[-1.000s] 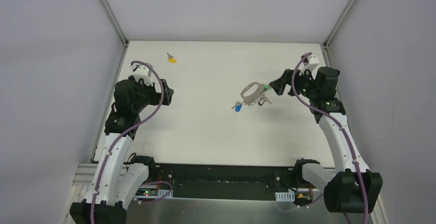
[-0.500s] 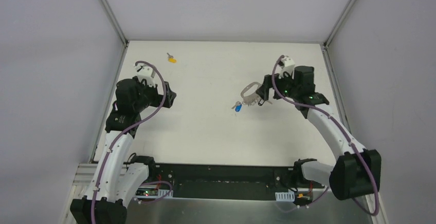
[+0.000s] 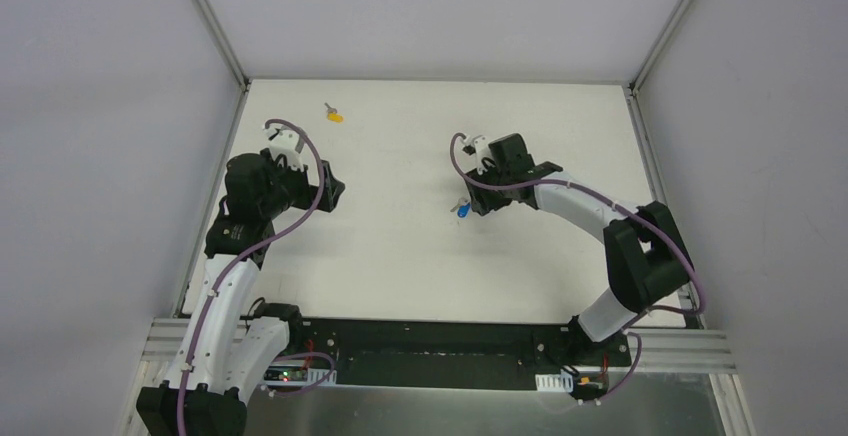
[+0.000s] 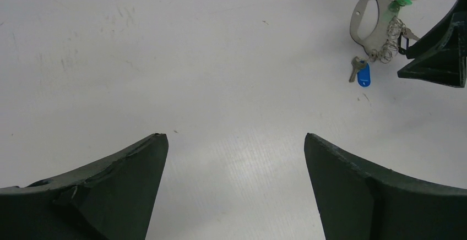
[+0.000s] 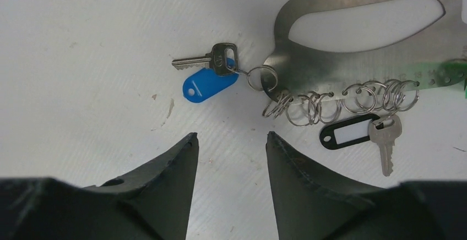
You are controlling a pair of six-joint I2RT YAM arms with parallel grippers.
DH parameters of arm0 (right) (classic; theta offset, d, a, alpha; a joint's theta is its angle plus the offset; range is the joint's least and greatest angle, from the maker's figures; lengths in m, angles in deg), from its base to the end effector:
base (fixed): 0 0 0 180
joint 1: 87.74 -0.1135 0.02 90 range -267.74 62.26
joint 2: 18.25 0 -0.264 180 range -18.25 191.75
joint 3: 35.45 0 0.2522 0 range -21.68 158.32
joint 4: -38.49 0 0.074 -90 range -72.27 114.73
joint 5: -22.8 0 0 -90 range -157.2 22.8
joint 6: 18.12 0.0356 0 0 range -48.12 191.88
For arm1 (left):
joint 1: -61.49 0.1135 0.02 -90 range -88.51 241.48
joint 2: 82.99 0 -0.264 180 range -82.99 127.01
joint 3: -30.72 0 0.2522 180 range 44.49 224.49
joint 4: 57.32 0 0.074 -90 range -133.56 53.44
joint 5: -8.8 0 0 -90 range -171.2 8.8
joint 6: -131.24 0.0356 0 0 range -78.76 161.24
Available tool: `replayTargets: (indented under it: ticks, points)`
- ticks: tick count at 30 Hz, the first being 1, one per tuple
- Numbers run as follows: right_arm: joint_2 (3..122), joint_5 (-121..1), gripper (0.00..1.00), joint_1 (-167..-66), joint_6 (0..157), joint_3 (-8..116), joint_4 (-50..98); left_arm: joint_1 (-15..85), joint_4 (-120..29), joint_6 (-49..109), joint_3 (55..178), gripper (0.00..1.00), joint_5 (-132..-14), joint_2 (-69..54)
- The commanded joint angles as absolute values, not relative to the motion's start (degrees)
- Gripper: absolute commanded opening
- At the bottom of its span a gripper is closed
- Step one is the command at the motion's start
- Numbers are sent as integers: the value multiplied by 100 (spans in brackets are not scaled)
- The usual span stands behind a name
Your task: Put the keys on the keyring
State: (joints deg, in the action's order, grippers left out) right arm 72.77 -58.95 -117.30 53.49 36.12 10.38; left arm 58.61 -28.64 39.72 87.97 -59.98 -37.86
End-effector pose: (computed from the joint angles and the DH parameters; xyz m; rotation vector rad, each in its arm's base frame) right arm 0.2899 0.1703 0.2129 -1.0389 2.1703 0.2635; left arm 0.1822 -0.0221 0.3230 0.2790 1.8372 -0.3972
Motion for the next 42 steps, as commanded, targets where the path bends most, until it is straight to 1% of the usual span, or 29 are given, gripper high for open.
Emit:
replayTargets:
  ticks: [1,5,11,18,34,42]
  points:
    - [7489,-6226,49,-11799,5141,3993,823,5927,-2993,4071,8837,100,-5763,-3779]
    - [7697,-6340,42,-11800,5123,4148,793,5923,-3018,4071,8826,100,-5738,-3761]
    - [7932,-6065,36,-11811,5140,4331,611,5927,-3029,4207,8808,100,-5730,-3755]
    - [8160,-6059,36,-11815,5175,4343,588,5928,-3029,4234,8799,100,-5725,-3764]
    - [8460,-6677,38,-11801,5347,4538,710,5940,-3054,4266,8759,100,-5684,-3781]
    - [8524,-6685,38,-11793,5454,4647,814,5957,-3064,4266,8747,100,-5639,-3773]
